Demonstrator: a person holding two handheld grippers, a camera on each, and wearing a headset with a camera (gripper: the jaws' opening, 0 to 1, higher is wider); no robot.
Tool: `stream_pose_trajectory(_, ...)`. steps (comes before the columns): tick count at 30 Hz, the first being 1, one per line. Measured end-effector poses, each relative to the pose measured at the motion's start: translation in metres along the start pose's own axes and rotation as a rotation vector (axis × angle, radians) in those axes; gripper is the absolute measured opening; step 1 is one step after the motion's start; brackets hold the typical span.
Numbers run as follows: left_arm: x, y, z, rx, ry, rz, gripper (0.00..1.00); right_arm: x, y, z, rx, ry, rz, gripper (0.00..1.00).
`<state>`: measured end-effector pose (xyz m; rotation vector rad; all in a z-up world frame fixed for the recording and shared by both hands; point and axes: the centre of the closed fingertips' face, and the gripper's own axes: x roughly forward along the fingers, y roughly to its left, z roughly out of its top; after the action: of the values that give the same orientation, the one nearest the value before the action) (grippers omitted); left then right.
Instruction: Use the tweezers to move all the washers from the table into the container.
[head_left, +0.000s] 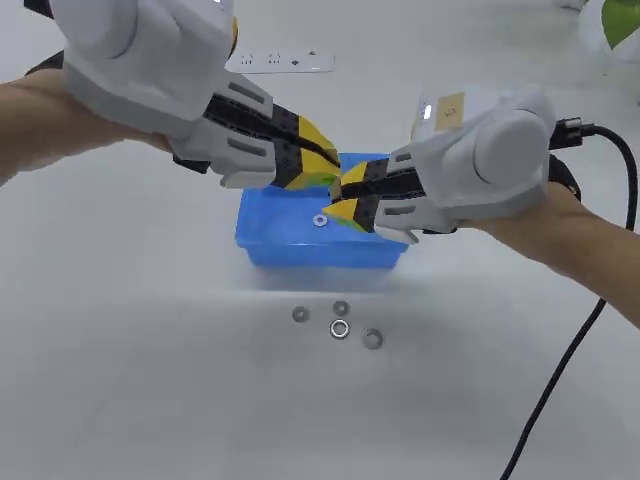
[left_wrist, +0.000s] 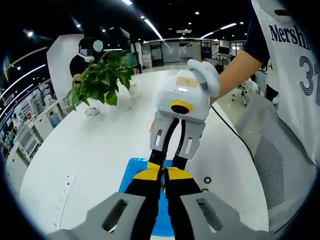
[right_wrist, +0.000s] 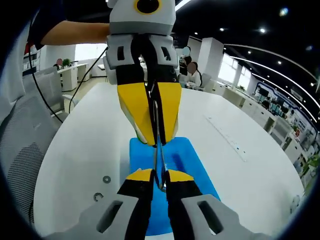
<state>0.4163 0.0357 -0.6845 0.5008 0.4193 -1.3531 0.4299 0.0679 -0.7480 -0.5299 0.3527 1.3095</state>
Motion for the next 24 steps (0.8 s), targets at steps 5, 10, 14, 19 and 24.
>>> stream_pose_trajectory(5, 0.01, 0.006, -0.012, -0.038, -0.007, -0.005, 0.06, 0.008, -0.001, -0.013, 0.036, 0.014, 0.016, 0.1)
stream_pose_trajectory(10, 0.017, 0.012, -0.025, -0.07, 0.001, -0.01, 0.06, 0.014, 0.002, -0.02, 0.047, 0.03, 0.032, 0.1)
stream_pose_trajectory(14, 0.017, 0.013, -0.028, -0.084, 0.0, -0.002, 0.07, 0.016, 0.003, -0.021, 0.055, 0.032, 0.037, 0.1)
stream_pose_trajectory(19, 0.018, 0.01, -0.027, -0.092, 0.007, -0.001, 0.07, 0.018, 0.003, -0.022, 0.069, 0.043, 0.044, 0.1)
stream_pose_trajectory(24, 0.018, 0.012, -0.026, -0.129, -0.013, 0.007, 0.07, 0.02, 0.002, -0.024, 0.086, 0.051, 0.041, 0.11)
